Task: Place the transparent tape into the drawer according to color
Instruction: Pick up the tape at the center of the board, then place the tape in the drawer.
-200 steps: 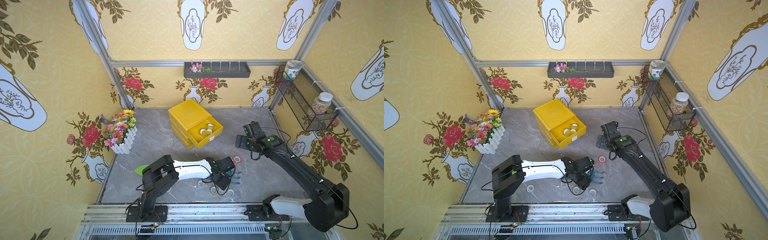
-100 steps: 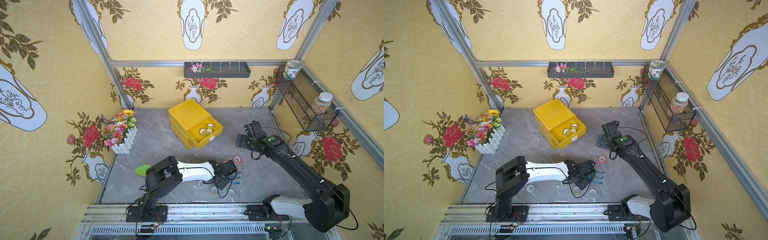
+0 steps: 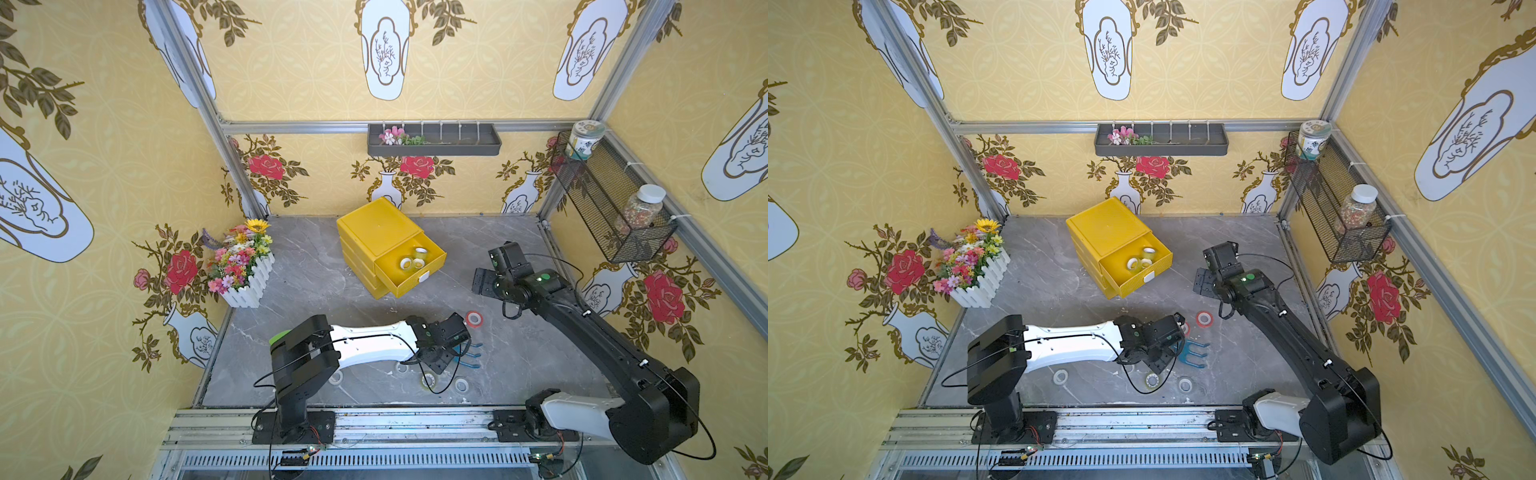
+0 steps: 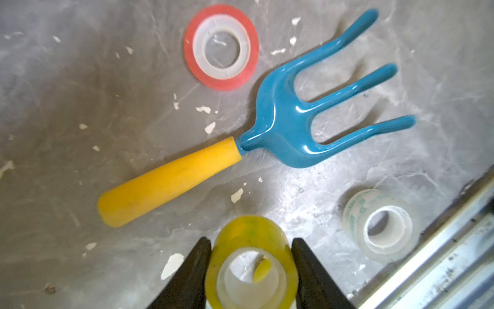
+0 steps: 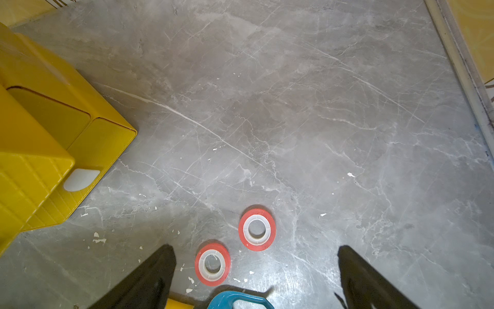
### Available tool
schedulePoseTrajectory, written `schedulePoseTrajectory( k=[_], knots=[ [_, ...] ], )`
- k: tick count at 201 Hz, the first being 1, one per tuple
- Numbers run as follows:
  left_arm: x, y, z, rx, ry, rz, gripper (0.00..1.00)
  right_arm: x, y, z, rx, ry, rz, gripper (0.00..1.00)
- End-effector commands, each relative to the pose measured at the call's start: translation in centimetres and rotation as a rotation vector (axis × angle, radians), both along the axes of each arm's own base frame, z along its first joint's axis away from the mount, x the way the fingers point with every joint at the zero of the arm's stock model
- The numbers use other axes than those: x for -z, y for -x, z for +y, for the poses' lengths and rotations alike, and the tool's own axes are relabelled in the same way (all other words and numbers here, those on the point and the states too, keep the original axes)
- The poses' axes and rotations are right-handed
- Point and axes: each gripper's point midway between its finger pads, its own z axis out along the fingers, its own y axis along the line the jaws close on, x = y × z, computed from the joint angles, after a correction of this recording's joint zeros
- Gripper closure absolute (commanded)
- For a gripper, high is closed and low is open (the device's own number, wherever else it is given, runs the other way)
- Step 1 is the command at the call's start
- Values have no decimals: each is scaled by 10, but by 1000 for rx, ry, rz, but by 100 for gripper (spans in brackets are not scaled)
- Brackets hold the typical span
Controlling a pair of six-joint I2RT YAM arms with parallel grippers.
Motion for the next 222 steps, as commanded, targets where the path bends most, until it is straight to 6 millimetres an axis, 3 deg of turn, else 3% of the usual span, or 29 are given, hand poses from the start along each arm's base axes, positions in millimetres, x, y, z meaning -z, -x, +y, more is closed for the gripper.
schedulePoseTrajectory(
  k=[1,51,108,151,189,222],
  knots=[
    [-25,-14,7,-51,37,-33,49,-7,-8,3,1,-15,-36,3],
    [-104,-31,14,-108,204,-107,49,-5,-7,2,4,-15,-32,3],
    [-173,-40,23,-135,345,-179,49,-2,-7,5,0,-25,-26,3],
    [-216,-79,40,-228,436,-229,50,0,-8,6,-2,-27,-24,3],
    [-240,-113,44,-272,453,-285,48,2,-7,6,-1,-32,-16,3],
    [-225,-149,54,-346,413,-278,48,3,-6,6,-2,-33,-15,3]
  ],
)
